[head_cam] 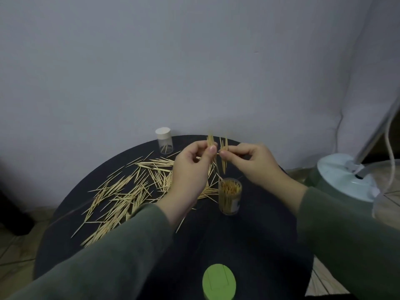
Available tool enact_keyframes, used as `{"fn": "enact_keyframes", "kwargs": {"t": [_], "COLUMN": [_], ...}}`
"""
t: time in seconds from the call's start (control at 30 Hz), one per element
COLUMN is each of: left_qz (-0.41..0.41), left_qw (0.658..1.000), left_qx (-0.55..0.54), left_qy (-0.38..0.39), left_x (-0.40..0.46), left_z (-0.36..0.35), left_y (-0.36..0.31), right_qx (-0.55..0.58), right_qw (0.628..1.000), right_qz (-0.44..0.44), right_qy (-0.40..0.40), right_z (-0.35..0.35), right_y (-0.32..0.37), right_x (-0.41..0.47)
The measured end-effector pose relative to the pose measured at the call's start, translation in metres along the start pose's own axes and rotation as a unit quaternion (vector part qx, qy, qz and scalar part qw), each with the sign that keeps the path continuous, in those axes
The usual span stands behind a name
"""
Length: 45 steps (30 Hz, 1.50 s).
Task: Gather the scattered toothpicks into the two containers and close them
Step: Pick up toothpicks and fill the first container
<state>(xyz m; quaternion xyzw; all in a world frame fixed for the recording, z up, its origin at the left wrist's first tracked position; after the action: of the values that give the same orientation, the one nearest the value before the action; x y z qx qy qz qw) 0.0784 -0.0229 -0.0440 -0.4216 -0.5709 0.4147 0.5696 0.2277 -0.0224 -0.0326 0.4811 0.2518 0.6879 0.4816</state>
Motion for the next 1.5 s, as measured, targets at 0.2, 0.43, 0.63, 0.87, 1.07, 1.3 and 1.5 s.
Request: {"fn": "enact_keyframes", "kwargs": {"t": [0.2,0.43,0.63,0.87,1.07,1.3,1.5], "left_qz": [0.004,-0.037,-0.030,-0.037,-0.071,-0.164,-0.192], "left_qw": [0.999,0.995,0.992,0.988,0.984,0.966,0.945], "left_qx": [0.045,0.090,0.108,0.133,0.151,0.200,0.265], "left_qy": [-0.001,0.019,0.049,0.073,0.055,0.021,0.032], "left_x": [-0.003,-0.010,-0.009,-0.013,-0.015,-0.022,-0.024], "left_z": [-0.018,-0.019,-0.017,-0.016,-0.012,-0.010,-0.013], "left_y": [0.012,0.021,0.034,0.048,0.047,0.034,0.036], "right_qx": [-0.015,-0.022,-0.032,-0.041,-0.046,-0.045,-0.086], "right_qw": [0.999,0.993,0.985,0.985,0.984,0.980,0.973], "right_qz": [-0.033,-0.044,-0.067,-0.047,-0.057,-0.060,-0.053], "right_qy": [0.038,0.112,0.158,0.163,0.165,0.186,0.207], "right_z": [0.007,0.002,-0.001,-0.002,-0.005,-0.009,-0.009], "right_y": [-0.017,-0.031,-0.043,-0.042,-0.049,-0.048,-0.049], "right_x": [-0.001,-0.005,-0.008,-0.014,-0.017,-0.020,-0.024]}}
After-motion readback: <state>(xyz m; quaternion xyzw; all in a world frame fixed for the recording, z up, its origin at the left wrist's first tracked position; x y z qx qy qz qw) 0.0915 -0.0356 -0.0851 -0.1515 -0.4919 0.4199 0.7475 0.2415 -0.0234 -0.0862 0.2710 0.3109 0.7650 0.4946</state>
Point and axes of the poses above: each hand's wrist, its own x-axis towards the middle knuckle, its own z-axis out of the back of the hand, y = z × x, the point moved 9 cm from there along x, towards the middle knuckle
